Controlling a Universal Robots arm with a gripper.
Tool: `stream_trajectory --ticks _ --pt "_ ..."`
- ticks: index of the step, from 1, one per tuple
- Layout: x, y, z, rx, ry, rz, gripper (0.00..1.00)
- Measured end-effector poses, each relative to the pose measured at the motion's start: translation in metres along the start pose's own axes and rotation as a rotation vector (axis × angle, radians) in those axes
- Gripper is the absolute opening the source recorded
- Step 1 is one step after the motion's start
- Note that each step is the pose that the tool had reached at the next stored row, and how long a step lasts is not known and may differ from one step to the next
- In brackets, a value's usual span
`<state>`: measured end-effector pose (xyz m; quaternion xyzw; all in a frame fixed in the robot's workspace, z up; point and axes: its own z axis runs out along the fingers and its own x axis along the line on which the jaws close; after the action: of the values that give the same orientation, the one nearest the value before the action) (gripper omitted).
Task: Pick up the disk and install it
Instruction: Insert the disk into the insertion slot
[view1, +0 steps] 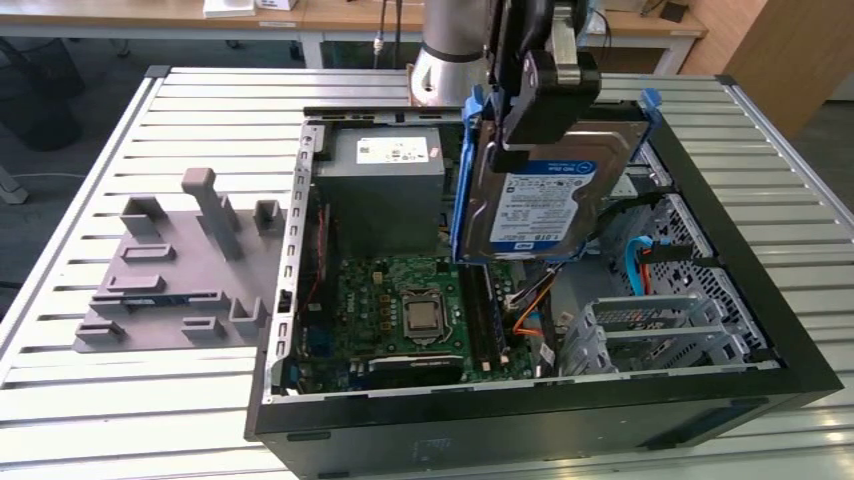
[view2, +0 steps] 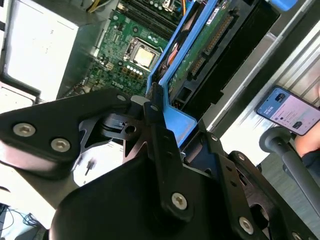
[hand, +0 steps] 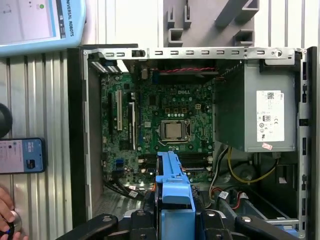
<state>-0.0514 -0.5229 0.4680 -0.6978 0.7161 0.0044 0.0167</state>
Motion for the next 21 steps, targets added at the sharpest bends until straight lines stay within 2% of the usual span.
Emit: stream_trajectory --ticks 3,5,7,15,21 --pt "0.0110 -0.0005 0.0009 0.0001 -0.0002 0.000 0.36" --pt "0.0156 -0.0024 0.0011 -0.0001 0.0000 0.000 0.36" --pt "0.0181 -0.0064 0.0017 -0.0004 0.0000 0.000 0.36" --pt "0.0217 -0.0301 0.0046 -0.0013 0.0002 0.000 0.36" --pt "0.0345 -0.0336 0.0070 -0.0012 -0.0001 0.000 0.36"
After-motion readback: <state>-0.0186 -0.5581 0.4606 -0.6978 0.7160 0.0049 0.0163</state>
